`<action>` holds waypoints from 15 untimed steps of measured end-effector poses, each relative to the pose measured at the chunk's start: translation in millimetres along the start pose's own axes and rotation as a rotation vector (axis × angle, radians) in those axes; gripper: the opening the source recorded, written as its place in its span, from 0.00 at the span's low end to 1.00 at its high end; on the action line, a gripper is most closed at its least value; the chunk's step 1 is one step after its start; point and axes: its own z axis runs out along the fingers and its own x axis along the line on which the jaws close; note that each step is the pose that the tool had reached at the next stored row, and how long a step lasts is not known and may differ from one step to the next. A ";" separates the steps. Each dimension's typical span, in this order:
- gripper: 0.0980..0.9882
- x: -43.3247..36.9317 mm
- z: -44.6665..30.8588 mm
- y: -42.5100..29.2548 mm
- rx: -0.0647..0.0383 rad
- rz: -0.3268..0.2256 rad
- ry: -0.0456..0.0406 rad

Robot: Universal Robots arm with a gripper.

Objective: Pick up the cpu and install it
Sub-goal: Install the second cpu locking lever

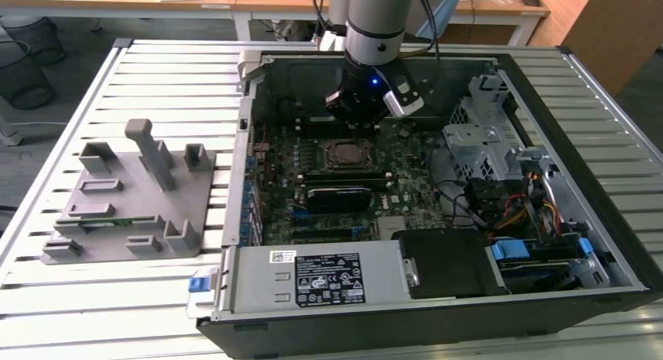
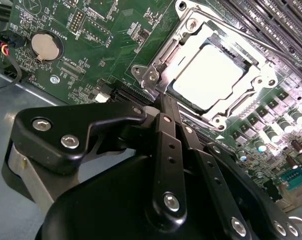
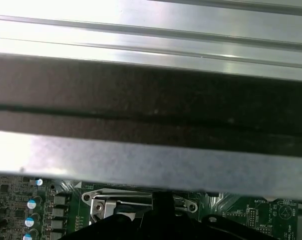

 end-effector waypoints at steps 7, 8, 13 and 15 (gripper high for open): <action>0.01 0.2 -0.2 -3.1 0.000 0.000 -0.0001; 0.01 0.2 -0.2 -3.8 0.000 0.000 0.0000; 0.01 0.5 -0.5 -7.7 0.000 0.000 -0.0001; 0.01 0.6 -0.6 -8.8 0.000 0.000 -0.0002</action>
